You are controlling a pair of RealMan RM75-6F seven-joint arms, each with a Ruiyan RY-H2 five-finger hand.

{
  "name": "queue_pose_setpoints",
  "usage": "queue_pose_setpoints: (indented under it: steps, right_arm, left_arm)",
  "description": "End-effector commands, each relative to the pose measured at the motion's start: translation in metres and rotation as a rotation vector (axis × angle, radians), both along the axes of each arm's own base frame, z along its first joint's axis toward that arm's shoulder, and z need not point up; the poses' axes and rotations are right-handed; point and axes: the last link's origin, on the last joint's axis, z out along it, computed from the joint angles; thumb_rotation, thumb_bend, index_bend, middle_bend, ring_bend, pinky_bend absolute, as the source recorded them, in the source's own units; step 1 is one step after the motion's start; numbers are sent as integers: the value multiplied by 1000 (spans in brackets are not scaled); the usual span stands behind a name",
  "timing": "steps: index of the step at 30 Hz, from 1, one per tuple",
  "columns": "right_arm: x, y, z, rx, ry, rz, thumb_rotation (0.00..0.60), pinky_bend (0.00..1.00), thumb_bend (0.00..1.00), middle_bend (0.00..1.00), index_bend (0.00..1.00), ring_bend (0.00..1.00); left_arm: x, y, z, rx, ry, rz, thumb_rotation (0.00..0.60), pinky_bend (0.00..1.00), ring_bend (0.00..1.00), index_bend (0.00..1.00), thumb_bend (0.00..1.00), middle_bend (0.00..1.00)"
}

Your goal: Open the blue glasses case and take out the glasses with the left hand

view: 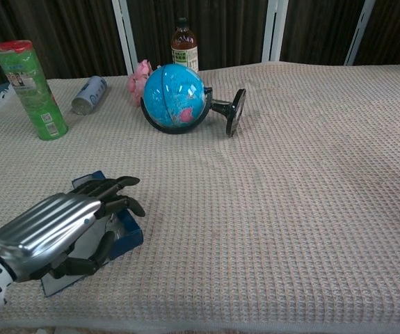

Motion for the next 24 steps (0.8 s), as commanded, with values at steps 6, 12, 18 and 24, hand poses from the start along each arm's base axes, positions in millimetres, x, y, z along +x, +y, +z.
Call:
queue_pose_setpoints:
  steps: [6,12,18,24]
  right_arm:
    - [0,1,0,-3,0,2,600,0,176,0,0,0]
    - [1,1,-3,-1,7,2,600,0,176,0,0,0]
    - [1,1,-4,-2,8,2,600,0,176,0,0,0]
    - [1,1,-2,-3,4,0,600,0,176,0,0,0]
  left_arm:
    - [-27,-15,30,15,58,15,600,0,0,302,664,0]
    - [-37,-24,33,3,76,20,600,0,0,338,657,0]
    - [-35,-25,24,-26,66,22,600,0,0,343,655,0]
    - [-20,-25,11,-49,33,-1,600,0,0,331,654,0]
